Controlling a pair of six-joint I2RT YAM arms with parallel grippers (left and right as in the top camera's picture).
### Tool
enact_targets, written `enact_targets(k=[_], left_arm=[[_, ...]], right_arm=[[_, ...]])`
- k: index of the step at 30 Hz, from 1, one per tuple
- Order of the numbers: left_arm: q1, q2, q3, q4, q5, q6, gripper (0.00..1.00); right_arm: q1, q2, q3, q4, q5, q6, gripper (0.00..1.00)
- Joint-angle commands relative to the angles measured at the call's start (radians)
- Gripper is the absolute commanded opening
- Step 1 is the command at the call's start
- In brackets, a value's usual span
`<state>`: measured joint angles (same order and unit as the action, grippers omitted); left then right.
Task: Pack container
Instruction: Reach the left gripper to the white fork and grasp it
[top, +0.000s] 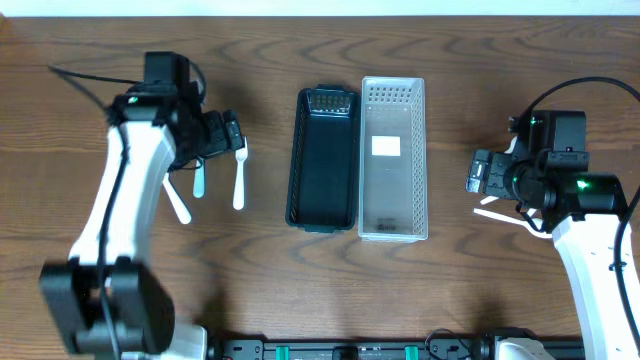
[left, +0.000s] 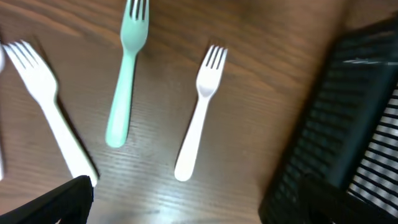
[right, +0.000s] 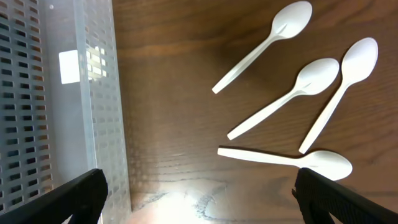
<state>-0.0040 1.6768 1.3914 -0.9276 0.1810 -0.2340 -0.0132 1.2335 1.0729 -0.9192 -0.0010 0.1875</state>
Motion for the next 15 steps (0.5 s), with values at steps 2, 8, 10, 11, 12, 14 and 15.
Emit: enact_targets(k=[2, 8, 10, 11, 12, 14, 15], left_arm=[[0.002, 0.101, 0.015, 0.010, 0.006, 0.005, 0.98], [-0.017, 0.181, 0.015, 0.014, 0.005, 0.126, 0.98], [-0.023, 0.197, 0.015, 0.014, -0.010, 0.138, 0.98], [-0.026, 0.208, 0.015, 0.015, -0.016, 0.149, 0.98], [-0.029, 0.217, 0.015, 0.017, -0.016, 0.152, 0.98], [-0.032, 0.236, 0.015, 0.022, -0.016, 0.152, 0.98], [-0.035, 0.248, 0.015, 0.026, -0.016, 0.152, 0.98]], right_arm=[[0.007, 0.000, 0.023, -0.016, 0.004, 0.018, 0.99], [0.007, 0.000, 0.023, -0.019, 0.003, 0.018, 0.99], [0.007, 0.000, 0.024, -0.020, 0.003, 0.018, 0.99], [0.007, 0.000, 0.024, -0.021, 0.001, 0.018, 0.99], [0.007, 0.000, 0.024, -0.021, -0.001, 0.018, 0.99], [0.007, 0.000, 0.023, -0.021, -0.004, 0.018, 0.99], [0.007, 0.000, 0.023, -0.021, -0.004, 0.018, 0.99]])
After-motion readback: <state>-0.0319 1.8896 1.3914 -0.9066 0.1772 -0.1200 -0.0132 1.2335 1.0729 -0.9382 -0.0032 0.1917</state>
